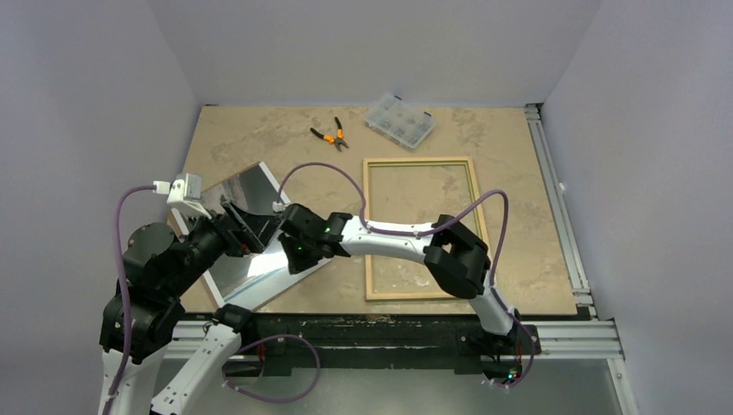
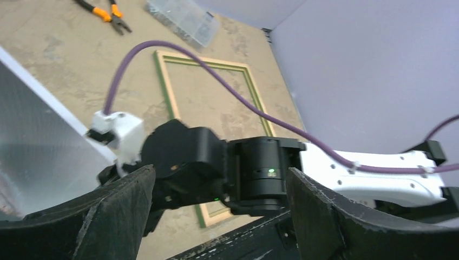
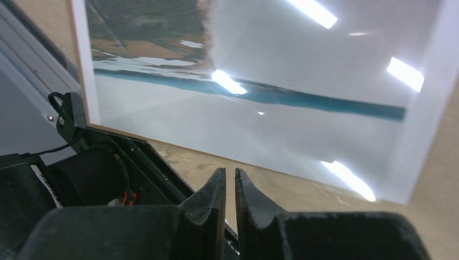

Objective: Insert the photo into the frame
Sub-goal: Move the photo frame item to the center of the board.

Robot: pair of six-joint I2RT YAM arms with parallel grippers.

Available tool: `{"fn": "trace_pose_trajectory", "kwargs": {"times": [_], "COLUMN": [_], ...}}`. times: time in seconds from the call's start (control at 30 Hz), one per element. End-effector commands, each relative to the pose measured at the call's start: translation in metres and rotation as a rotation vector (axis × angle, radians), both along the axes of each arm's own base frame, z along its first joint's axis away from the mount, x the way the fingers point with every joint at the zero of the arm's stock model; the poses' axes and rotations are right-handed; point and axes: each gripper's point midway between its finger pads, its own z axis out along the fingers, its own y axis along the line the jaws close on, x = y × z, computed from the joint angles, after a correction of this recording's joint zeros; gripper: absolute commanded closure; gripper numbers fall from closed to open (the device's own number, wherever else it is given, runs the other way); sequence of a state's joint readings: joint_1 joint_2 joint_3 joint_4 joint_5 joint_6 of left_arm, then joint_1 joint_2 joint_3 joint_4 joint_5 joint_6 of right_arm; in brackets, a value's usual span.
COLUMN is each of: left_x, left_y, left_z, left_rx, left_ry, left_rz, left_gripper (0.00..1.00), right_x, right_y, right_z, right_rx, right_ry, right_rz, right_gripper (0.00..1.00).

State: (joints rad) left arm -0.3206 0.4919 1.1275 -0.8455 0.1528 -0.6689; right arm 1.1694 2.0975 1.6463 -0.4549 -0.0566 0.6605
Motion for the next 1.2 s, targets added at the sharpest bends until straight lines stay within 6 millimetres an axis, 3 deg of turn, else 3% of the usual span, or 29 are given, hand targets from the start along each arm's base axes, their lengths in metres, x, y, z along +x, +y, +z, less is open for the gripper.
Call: {"fn": "trace_pose_trajectory", "kwargs": {"times": [0.0,0.07,0.3,0.6,0.77,1.17], "left_x": [-0.014,-0.014,-0.008,-0.001,0.001,0.002], "left_y": [-0.022,-0.024,-0.021,-0.024,-0.026,-0.026], "left_z": [0.035,0.034,0.020,0.005,-0.002,-0.012], "left_rx": [-0.061,-0.064,-0.048,-0.049,-0.053,-0.046], "left_ry": [-0.087,-0.077,-0.023,0.029,0.045,0.074], "left_rz": [-0.149,-0.162,-0.131,-0.128,-0.131,-0.130], "left_gripper": [0.12,0.12,0.12,0.12,0.12,0.12], "right_x": [-0.014,-0.026,-0.062,-0.073,-0.061,0.012], "right_y": [0.040,0.044,0.049,0.039,0.032,-0.008], "right_z": [0.008,-0.005,-0.023,-0.033,-0.041,-0.028], "right_rx": [0.062,0.023,-0.042,-0.068,-0.126,-0.183], "right_ry": [0.003,0.017,-0.005,-0.017,-0.045,-0.130], "right_rz": [0.071,0.101,0.205,0.246,0.161,-0.178], "right_gripper": [0.97,1.00,1.00,1.00,1.00,1.00]}}
